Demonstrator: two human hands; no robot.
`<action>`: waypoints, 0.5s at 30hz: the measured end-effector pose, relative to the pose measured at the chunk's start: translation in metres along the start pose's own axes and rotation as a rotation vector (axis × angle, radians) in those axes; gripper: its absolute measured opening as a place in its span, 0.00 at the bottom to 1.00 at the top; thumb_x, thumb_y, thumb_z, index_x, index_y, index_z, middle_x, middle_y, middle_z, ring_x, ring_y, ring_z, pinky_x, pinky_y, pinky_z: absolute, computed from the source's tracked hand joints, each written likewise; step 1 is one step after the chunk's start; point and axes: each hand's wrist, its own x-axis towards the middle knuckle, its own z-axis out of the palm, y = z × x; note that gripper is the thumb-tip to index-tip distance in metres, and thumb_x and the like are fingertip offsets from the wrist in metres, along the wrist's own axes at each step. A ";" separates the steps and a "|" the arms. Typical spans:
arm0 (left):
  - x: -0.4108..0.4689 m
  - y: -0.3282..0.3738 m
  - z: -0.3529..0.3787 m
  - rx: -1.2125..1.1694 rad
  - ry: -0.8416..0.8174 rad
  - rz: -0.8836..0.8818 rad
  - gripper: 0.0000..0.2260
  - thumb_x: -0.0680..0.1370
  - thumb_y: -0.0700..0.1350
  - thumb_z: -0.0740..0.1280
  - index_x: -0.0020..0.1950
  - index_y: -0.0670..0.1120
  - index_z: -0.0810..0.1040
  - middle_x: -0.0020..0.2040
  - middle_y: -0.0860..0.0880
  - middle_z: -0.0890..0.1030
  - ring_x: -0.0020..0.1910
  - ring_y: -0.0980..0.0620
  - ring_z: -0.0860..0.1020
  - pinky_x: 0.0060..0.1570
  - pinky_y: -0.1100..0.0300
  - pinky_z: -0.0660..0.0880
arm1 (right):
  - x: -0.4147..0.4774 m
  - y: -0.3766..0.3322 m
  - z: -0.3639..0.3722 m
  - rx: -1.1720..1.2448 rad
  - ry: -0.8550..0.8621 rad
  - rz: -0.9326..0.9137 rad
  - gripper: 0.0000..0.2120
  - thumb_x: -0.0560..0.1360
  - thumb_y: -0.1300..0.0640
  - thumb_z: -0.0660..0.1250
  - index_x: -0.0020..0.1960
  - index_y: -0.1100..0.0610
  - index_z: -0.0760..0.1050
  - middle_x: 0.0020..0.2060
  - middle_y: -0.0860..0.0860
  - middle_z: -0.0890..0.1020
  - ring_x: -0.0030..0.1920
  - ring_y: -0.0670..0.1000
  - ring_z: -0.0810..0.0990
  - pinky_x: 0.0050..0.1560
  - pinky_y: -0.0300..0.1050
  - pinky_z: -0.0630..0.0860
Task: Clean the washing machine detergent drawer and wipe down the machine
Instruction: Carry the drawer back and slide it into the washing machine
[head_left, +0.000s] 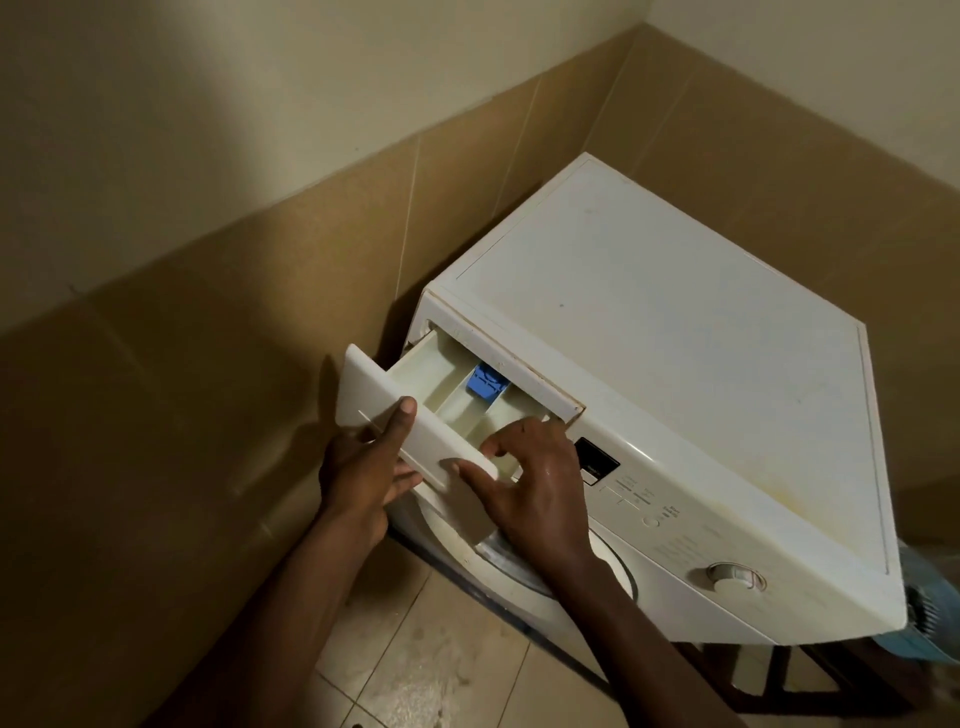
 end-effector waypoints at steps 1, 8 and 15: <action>0.003 0.001 0.007 -0.002 -0.025 0.002 0.33 0.68 0.53 0.76 0.70 0.45 0.70 0.59 0.40 0.81 0.54 0.42 0.82 0.43 0.51 0.83 | 0.004 0.004 -0.001 -0.006 0.030 0.020 0.16 0.69 0.38 0.69 0.41 0.52 0.78 0.41 0.46 0.79 0.46 0.48 0.74 0.46 0.48 0.74; 0.024 0.012 0.058 0.018 -0.105 -0.010 0.33 0.71 0.53 0.75 0.72 0.45 0.68 0.60 0.39 0.79 0.60 0.38 0.79 0.56 0.44 0.79 | 0.046 0.033 -0.016 -0.181 0.094 0.101 0.19 0.63 0.44 0.78 0.48 0.53 0.78 0.47 0.48 0.78 0.48 0.49 0.72 0.47 0.44 0.70; 0.034 0.013 0.079 0.011 -0.081 -0.003 0.28 0.73 0.51 0.74 0.69 0.44 0.71 0.60 0.39 0.78 0.59 0.40 0.78 0.48 0.50 0.79 | 0.057 0.053 -0.017 -0.173 0.062 0.097 0.27 0.67 0.40 0.74 0.60 0.54 0.77 0.55 0.50 0.79 0.55 0.52 0.75 0.54 0.45 0.73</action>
